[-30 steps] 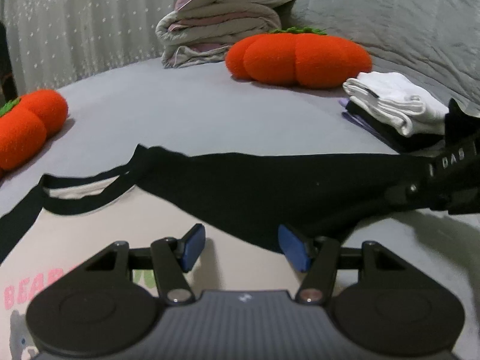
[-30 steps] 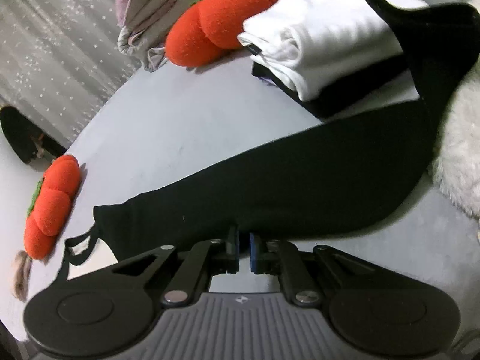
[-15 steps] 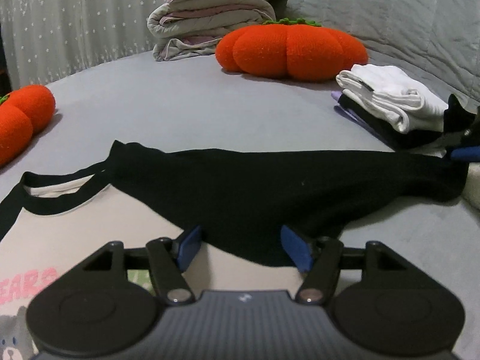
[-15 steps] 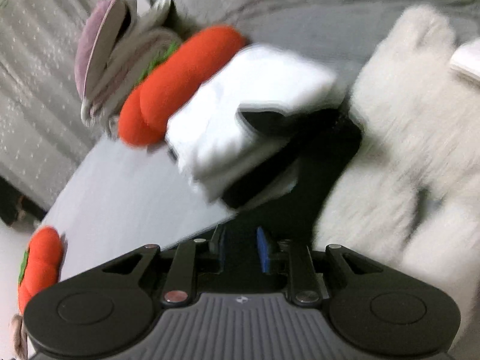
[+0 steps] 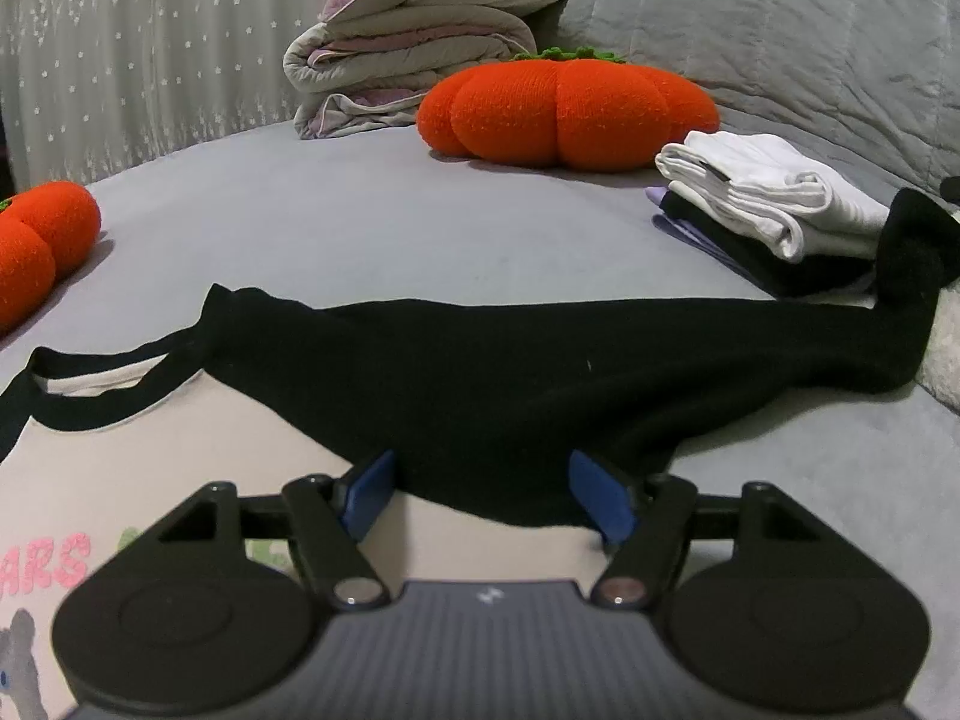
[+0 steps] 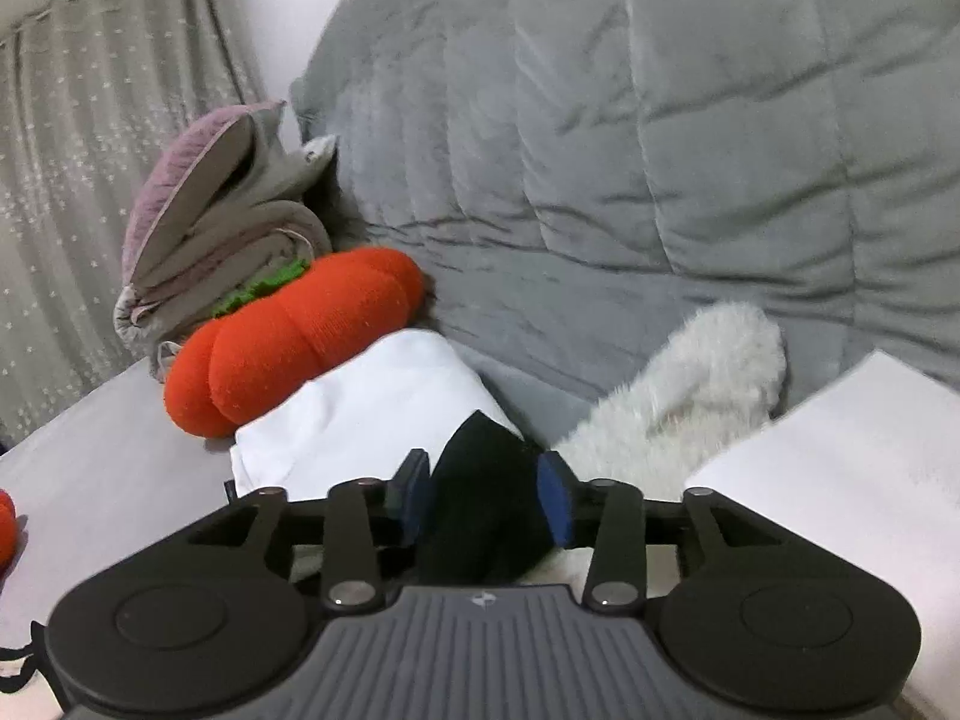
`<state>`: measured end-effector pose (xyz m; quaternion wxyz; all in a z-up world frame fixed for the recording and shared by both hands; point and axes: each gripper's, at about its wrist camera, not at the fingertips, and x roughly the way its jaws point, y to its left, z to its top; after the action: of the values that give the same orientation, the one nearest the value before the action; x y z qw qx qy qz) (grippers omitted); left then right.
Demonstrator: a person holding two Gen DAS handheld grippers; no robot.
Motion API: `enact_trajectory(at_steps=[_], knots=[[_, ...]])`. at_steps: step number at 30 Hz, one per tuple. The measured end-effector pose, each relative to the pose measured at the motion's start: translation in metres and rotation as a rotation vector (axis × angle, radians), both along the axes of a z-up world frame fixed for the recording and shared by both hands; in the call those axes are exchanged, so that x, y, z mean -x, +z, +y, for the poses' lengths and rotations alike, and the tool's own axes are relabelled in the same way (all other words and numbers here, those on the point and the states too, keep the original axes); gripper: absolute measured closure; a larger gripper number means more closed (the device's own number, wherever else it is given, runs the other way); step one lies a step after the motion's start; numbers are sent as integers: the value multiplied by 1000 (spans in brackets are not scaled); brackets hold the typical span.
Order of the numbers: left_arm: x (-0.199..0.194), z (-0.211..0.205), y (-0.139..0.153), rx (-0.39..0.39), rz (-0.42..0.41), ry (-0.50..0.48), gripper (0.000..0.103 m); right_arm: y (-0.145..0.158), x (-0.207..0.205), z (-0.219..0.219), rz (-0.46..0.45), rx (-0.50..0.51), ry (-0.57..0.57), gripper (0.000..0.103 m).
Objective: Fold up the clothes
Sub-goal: 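Grasp the black sleeve cuff with the right gripper and lift it, then raise the black sleeve high with the right gripper, stretching it from the shirt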
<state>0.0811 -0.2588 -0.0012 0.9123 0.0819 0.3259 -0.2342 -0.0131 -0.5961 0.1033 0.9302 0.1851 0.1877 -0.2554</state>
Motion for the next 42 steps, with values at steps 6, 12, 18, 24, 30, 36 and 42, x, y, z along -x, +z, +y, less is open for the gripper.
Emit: enact_trajectory(at_steps=[6,12,18,24,30,36,42], knots=[[1,2,-2,15,-5,0,36,1,-5,-16,24,46,-65,45],[0,3,-2,24,-6,0,36,-10,-30,-14,169,129,55,87],[0,5,-2,38,-2,0,36,-7,-28,-5,175,207,36,94],[-2,11,-1,70,14,-15,36,30,-4,-9,21,222,-67,95],[0,10,1,55,14,-45,35,41,0,-8,-34,226,-57,95],[3,10,2,37,18,-83,35,29,-5,-19,11,169,-80,95],[-8,19,15,91,70,-106,37,21,-3,-24,32,131,-91,95]])
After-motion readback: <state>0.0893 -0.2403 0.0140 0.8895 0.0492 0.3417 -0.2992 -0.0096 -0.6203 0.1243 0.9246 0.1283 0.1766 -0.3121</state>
